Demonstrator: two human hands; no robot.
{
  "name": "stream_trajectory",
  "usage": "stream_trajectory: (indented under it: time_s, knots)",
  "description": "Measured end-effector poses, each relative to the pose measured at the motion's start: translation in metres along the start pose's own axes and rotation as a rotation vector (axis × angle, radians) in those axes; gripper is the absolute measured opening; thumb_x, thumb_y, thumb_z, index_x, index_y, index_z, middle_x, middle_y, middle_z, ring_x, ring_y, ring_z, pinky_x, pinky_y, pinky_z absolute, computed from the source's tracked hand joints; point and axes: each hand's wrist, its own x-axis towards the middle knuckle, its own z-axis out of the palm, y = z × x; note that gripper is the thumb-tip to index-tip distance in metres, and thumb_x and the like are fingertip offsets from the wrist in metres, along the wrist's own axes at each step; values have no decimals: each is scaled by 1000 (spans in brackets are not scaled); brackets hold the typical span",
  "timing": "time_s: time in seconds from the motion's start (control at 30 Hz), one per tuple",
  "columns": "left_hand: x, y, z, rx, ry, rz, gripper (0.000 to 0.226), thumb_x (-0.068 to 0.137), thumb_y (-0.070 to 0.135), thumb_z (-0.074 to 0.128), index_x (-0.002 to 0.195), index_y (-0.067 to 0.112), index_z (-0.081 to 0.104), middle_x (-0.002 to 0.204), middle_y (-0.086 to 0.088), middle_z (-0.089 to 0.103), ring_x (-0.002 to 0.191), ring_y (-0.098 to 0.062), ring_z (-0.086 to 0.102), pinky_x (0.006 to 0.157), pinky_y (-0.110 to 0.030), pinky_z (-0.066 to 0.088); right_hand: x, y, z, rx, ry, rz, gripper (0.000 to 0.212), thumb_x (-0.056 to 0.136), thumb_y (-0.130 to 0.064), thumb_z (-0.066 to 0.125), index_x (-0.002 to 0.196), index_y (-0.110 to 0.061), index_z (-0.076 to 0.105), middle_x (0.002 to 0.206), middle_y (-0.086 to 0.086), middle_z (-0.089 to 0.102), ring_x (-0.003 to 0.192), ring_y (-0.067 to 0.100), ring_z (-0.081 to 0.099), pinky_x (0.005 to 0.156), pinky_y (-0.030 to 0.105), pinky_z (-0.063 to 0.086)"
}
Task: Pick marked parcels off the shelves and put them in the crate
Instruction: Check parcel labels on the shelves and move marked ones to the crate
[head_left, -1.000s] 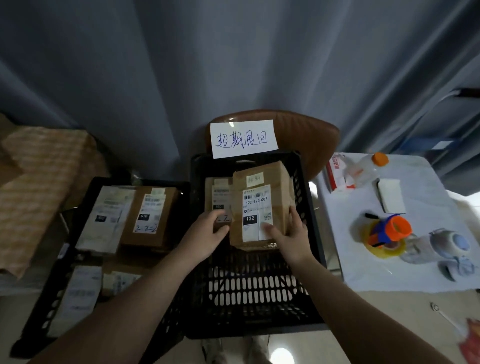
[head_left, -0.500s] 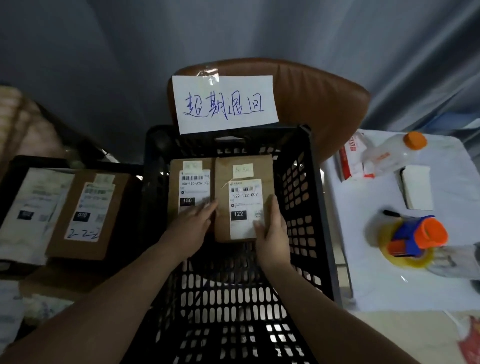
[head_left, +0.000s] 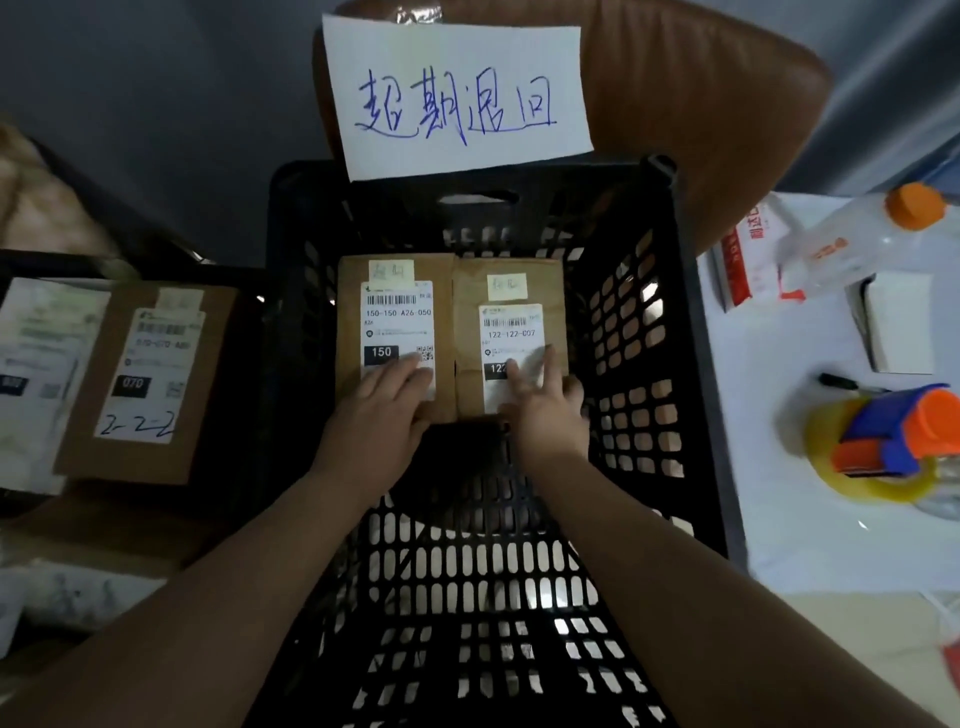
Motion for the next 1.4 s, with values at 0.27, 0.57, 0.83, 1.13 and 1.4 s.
stream_trajectory:
  time_s: [0.27,0.57,0.83,1.13,1.4]
  knots:
    - [2,4,-6,71,-27,-17,51,87,21,61,136,12,47,137,-13,39,125,-30,39,96,-41,42,4,3,-3,-272,-50,-26,83,97,-31,50,148,-36,-15,157,10,-23,144,39,6,113,55,24]
    - [-41,19,-55,201,-132,-33,61,95,32,49,149,21,21,157,-8,8,143,-26,11,114,-39,19,-49,-12,-22,-272,18,-127,80,95,-24,49,151,-25,-8,158,15,4,142,40,13,111,47,28]
    - [-120,56,-153,301,63,-135,61,97,35,45,150,22,17,157,-10,7,144,-28,9,116,-42,19,-146,-29,-103,-246,168,-366,63,97,-29,43,150,-18,10,152,15,22,137,35,26,105,44,34]
    - [-251,140,-239,295,426,-218,49,91,37,39,128,9,54,135,-19,49,120,-37,50,93,-47,48,-305,-55,-184,-169,325,-743,61,98,-40,39,150,-17,17,149,10,33,135,30,31,104,43,37]
    - [-396,136,-314,406,646,-385,44,77,24,74,115,7,61,121,-21,58,103,-39,59,75,-44,53,-418,-133,-201,-166,372,-1059,51,98,-38,41,145,-20,31,143,4,41,127,26,39,97,40,44]
